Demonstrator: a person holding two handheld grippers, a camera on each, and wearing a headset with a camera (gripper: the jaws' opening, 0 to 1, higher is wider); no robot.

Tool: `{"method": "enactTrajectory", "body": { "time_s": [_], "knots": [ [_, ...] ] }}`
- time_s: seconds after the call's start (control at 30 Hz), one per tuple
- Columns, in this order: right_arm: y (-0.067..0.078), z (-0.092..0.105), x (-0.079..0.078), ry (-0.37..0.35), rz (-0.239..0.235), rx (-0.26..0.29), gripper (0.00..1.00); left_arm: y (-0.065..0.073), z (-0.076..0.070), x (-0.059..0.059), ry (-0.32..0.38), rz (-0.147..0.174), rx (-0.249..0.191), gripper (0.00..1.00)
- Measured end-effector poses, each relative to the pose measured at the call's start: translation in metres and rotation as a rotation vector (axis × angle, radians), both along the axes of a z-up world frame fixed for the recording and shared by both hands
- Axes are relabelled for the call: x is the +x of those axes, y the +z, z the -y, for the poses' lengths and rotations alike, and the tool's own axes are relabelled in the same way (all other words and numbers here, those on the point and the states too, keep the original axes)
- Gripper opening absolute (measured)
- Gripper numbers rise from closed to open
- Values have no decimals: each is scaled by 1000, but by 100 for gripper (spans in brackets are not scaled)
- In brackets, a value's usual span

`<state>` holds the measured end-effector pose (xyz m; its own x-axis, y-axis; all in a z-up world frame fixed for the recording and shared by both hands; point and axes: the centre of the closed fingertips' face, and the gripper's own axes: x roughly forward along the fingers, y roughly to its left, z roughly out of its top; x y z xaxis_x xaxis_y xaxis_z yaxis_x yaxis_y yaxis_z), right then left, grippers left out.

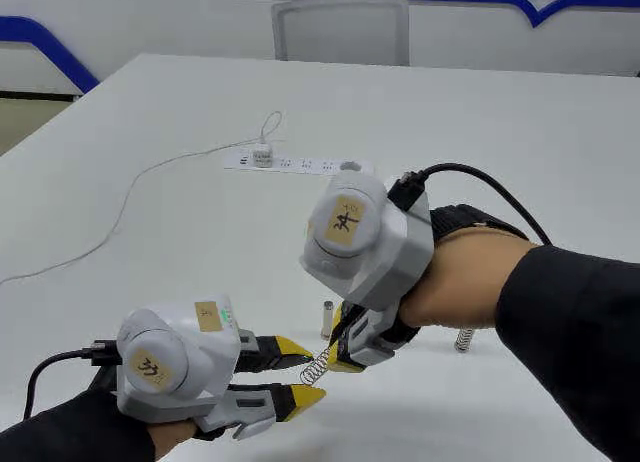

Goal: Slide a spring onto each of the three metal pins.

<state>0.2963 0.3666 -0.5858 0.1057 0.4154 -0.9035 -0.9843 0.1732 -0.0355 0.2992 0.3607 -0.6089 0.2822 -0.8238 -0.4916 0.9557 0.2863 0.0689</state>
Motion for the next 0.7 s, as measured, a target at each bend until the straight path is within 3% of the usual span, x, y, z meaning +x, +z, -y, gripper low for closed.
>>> {"method": "enactTrajectory", "body": {
  "time_s": [0.2, 0.7],
  "knots": [
    [3, -5, -3, 6, -4, 19, 11, -1, 1, -2, -16, 9, 5, 13],
    [11, -14, -3, 16, 11, 55, 11, 2, 8, -2, -28, 2, -15, 12]
  ]
}}
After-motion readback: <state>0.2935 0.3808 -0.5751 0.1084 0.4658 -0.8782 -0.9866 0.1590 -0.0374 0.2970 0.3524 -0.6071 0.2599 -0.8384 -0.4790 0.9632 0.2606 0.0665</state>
